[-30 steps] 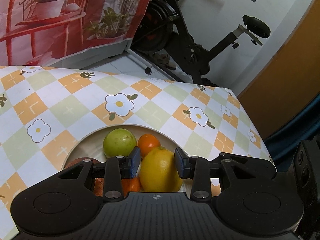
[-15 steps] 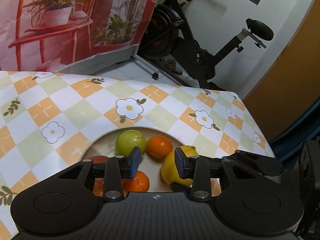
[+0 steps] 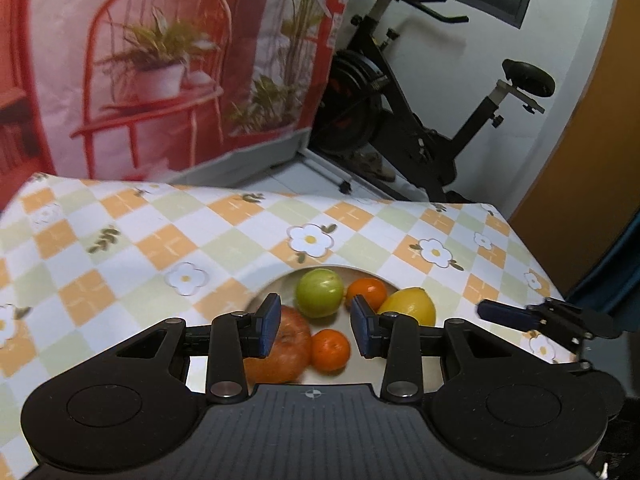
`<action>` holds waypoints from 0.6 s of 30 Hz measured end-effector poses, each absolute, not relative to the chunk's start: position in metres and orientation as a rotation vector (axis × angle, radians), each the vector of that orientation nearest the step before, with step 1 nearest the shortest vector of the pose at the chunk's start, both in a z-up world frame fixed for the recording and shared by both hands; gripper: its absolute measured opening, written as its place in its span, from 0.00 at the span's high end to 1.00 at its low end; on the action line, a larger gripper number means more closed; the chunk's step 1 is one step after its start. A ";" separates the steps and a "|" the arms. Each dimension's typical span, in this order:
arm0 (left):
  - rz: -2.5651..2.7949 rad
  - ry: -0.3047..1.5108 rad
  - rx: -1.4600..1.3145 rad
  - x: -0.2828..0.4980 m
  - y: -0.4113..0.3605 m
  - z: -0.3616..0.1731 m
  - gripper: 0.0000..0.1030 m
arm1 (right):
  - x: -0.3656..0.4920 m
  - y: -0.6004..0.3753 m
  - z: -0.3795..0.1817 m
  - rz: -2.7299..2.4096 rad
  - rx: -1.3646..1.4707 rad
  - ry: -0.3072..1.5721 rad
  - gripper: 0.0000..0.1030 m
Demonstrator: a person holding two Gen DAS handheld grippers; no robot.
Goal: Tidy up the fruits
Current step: 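Release the lemon on the plate and lift the left gripper away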
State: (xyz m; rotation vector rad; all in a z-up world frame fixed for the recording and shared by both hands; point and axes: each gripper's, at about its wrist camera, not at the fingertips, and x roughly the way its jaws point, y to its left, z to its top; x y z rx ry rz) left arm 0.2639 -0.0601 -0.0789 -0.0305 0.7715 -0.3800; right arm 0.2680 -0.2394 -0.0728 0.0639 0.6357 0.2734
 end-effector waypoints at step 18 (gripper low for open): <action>-0.301 0.689 0.055 0.169 -0.022 -0.068 0.60 | 0.165 -0.211 -0.079 0.272 0.163 0.547 0.49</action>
